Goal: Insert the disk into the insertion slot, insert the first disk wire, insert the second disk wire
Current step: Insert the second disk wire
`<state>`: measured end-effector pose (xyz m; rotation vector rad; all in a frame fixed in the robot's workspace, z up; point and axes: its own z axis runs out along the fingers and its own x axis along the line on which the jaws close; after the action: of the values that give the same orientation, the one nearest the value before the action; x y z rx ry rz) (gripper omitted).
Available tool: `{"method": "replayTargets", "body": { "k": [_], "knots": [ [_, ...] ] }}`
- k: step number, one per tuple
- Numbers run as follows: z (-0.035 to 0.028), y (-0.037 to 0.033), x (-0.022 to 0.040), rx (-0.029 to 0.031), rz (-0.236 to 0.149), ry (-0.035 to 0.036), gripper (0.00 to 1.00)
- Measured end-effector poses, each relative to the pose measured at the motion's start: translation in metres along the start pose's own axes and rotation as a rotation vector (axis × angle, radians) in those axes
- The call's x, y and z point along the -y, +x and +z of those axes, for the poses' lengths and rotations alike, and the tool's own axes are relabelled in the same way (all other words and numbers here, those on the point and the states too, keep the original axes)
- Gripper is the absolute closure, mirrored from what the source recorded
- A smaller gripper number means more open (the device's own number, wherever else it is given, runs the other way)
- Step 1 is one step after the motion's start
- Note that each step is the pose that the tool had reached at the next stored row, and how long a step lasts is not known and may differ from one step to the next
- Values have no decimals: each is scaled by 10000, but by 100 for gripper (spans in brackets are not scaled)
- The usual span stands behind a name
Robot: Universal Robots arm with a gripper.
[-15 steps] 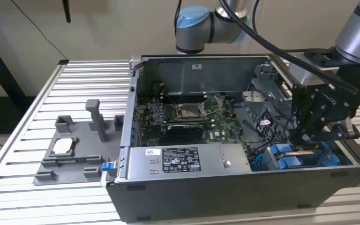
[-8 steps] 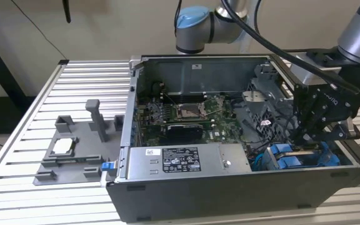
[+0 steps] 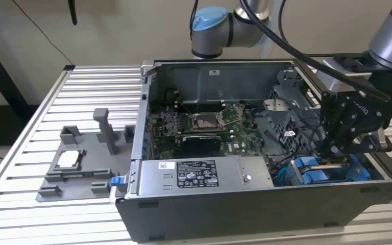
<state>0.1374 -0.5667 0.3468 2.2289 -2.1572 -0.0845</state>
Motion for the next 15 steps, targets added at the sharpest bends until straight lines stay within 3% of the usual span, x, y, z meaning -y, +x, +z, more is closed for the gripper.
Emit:
{"method": "replayTargets", "body": {
  "k": [9,15],
  "knots": [
    [26,4,39,52,5,2,84],
    [39,5,51,136,6,5,84]
  ]
}}
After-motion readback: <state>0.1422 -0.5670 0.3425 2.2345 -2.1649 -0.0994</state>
